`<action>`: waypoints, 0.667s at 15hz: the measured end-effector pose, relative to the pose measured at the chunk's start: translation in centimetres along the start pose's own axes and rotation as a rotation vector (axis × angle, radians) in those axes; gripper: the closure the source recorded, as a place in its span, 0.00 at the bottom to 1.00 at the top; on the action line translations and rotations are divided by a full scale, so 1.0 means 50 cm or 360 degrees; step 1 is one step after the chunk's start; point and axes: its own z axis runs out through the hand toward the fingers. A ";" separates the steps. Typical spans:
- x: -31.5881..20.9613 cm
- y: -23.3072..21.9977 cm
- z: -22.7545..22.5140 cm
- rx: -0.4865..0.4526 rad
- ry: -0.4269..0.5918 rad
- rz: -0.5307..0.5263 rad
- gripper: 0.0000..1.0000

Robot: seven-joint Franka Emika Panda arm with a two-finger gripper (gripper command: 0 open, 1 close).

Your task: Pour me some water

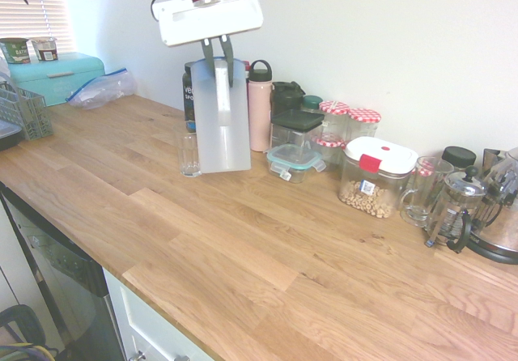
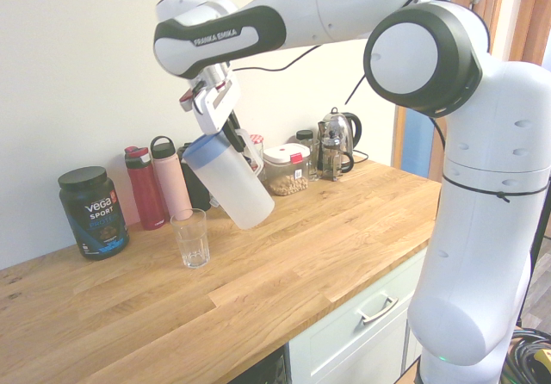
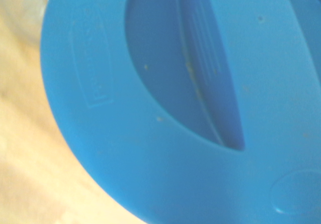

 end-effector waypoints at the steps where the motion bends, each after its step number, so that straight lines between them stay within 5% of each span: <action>1: -0.002 0.044 -0.003 0.0075 0.0031 0.0068 1.00; 10: -0.070 0.349 0.107 0.0319 0.0161 0.0848 1.00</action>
